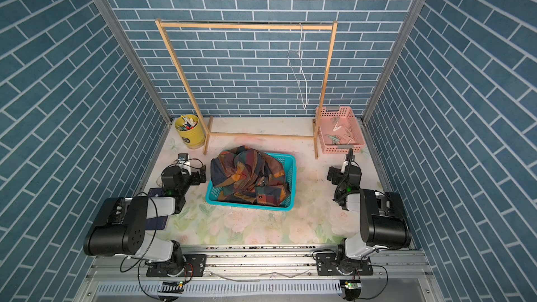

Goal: Remove the clothespins securing long-sleeve shirts to the hanger
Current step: Reset both arms

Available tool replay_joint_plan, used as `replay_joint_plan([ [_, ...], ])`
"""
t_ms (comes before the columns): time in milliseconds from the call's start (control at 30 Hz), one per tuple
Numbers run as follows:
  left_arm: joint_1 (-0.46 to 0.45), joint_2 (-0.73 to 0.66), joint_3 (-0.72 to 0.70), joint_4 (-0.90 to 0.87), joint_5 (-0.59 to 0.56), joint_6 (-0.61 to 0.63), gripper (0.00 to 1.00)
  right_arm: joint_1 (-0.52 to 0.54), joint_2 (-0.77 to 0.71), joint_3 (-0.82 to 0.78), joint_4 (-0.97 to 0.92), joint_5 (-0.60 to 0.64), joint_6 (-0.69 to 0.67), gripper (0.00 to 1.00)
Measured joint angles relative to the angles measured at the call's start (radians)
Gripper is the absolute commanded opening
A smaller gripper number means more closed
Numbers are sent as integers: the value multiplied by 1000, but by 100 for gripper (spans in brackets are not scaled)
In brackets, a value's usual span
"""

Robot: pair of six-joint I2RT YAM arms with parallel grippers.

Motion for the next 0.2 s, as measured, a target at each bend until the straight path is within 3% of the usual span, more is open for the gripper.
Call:
replay_joint_plan([
  [200,-7,0,39,-14,-18,21,100,1,0,4,6,-11,-16,99],
])
